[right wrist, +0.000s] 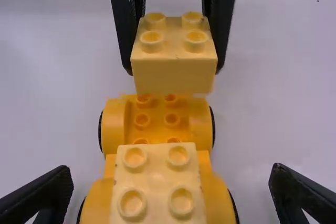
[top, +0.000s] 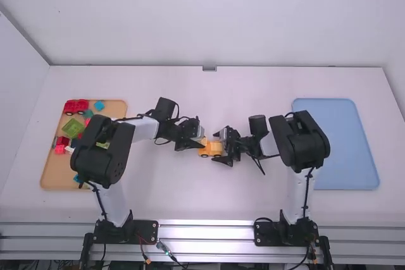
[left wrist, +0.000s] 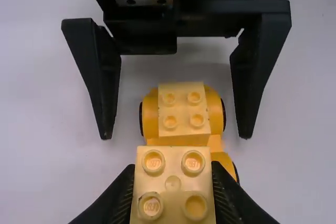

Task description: Assemble lego blocks to make yellow taxi

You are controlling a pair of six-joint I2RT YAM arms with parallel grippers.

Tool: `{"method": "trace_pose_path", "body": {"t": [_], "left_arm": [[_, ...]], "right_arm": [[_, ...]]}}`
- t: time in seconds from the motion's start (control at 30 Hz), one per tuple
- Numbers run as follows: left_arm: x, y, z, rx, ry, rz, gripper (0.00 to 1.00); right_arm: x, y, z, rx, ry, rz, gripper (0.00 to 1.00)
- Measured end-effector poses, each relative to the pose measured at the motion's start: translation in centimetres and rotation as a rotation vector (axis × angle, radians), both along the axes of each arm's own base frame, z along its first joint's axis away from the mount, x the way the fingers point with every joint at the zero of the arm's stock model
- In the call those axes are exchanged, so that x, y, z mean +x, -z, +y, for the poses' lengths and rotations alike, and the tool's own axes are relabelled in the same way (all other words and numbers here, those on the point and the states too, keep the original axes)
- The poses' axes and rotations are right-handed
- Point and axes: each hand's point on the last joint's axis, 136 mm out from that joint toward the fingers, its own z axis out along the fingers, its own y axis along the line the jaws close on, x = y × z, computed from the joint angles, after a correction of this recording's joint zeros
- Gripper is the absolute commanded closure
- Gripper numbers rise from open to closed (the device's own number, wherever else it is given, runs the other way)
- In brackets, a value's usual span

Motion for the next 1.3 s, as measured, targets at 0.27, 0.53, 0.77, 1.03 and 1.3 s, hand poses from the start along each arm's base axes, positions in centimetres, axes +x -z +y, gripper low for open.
{"method": "trace_pose_path", "body": {"t": [0.27, 0.53, 0.77, 1.03, 1.3], "left_arm": [[0.6, 0.1, -0.1, 0.003, -0.023, -0.021, 0.75], [0.5, 0.9, -0.2, -0.02, -0.081, -0.009, 0.74], [-0.7, 1.1, -1.5, -0.019, -0.057, 0.017, 0.77], [-0.9, 1.2, -1.6, -0.004, -0.059, 0.026, 0.8], [-0.8, 1.2, -1.2, 0.0, -0.067, 0.043, 0.85]], "right_arm": [[-0.2, 0.4, 0.6, -0.025, -0.009, -0.014, 0.31], [-0.1, 0.4, 0.5, -0.027, -0.005, -0.014, 0.41], [-0.2, 0.5, 0.7, -0.03, -0.009, -0.016, 0.45], [-0.3, 0.5, 0.9, -0.034, -0.01, -0.011, 0.45], [-0.3, 0.5, 0.9, -0.036, -0.013, -0.01, 0.45]]}}
